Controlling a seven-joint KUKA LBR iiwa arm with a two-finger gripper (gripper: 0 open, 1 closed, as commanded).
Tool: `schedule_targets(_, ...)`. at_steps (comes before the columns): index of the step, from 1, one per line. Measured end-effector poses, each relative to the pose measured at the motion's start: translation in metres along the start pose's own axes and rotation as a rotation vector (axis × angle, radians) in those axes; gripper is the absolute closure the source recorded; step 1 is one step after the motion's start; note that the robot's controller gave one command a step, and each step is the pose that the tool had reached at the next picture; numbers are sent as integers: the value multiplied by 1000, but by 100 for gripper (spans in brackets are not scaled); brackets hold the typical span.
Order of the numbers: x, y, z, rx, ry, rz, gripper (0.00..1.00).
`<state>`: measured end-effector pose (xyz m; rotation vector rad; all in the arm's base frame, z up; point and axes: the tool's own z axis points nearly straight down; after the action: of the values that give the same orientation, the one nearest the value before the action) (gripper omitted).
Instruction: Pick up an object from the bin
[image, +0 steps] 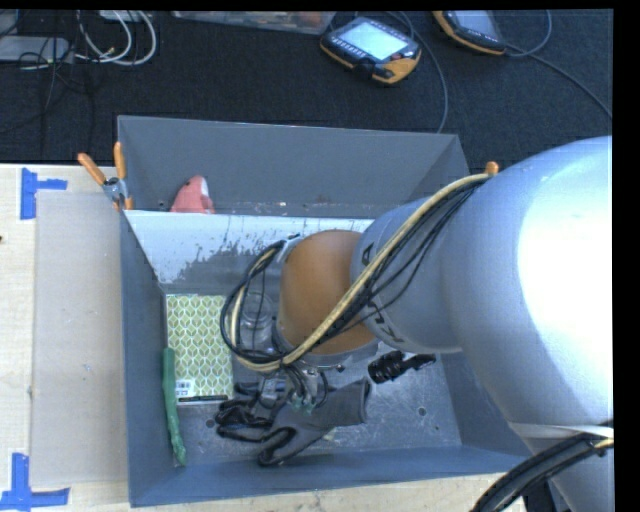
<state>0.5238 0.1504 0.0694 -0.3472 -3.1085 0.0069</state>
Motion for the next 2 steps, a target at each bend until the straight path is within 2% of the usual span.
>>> schedule_targets(1, 0, 0, 0, 0, 0, 0, 100)
schedule_targets(2, 3, -1, -12, 3, 7, 1, 100)
